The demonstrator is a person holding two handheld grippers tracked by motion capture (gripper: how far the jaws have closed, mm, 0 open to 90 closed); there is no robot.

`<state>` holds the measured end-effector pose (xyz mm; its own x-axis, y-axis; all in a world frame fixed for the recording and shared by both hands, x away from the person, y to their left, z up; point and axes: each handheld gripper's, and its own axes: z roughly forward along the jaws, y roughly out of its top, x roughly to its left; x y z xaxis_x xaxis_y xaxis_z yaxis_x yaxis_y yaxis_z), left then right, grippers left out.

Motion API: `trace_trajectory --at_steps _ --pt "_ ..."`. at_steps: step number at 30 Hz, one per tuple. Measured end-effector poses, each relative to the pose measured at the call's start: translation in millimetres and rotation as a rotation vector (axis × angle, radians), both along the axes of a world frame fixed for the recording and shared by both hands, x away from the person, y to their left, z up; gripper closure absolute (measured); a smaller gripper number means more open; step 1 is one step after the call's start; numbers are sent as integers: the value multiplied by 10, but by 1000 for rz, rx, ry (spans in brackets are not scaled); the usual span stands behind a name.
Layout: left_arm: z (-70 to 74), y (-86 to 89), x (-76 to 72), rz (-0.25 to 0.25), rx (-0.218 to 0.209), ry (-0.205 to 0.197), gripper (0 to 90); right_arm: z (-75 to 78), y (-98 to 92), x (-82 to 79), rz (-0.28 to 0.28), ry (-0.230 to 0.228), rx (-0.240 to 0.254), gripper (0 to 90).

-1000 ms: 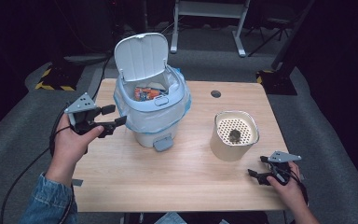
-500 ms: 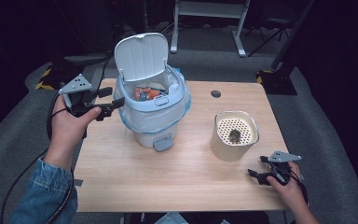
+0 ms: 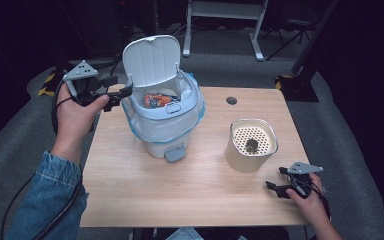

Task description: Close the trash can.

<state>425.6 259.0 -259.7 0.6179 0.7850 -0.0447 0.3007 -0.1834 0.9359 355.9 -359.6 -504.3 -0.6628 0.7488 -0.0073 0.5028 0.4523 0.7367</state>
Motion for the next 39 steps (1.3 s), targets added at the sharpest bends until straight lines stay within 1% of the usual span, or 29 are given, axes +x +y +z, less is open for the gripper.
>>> trace_trajectory --at_steps 6,9,11,15,19,23,25,26,29,31,33,35,37,39 --pt "71 -42 156 24 26 1 348 0 0 0 0 0 0 156" --pt "106 -53 228 39 28 -5 338 0 0 0 0 0 0 156" --pt "125 -50 283 52 20 -6 338 0 0 0 0 0 0 156" --pt "147 -52 383 56 3 -10 341 0 0 -1 0 0 0 156" --pt "173 -60 468 49 -13 -23 347 0 0 -1 0 0 0 156" --pt "200 -60 526 28 -50 -37 357 0 0 -1 0 0 0 156" --pt "209 -62 539 7 -60 -33 387 0 0 -1 0 0 0 156" --pt "212 -67 540 5 -60 -31 377 0 0 -1 0 0 0 156" --pt "220 -63 528 -6 -54 -31 383 0 0 -1 0 0 0 156" --pt "227 -57 503 -22 -57 -27 392 0 0 -1 0 0 0 156" --pt "240 -61 456 -49 -63 -13 396 0 0 -1 0 0 0 156" --pt "246 -76 424 -63 -50 -8 394 0 0 -1 0 0 0 156" --pt "262 -107 360 -84 -26 2 388 0 0 -1 -1 0 0 156" --pt "269 -136 312 -100 -18 6 384 0 0 -1 0 0 0 156"
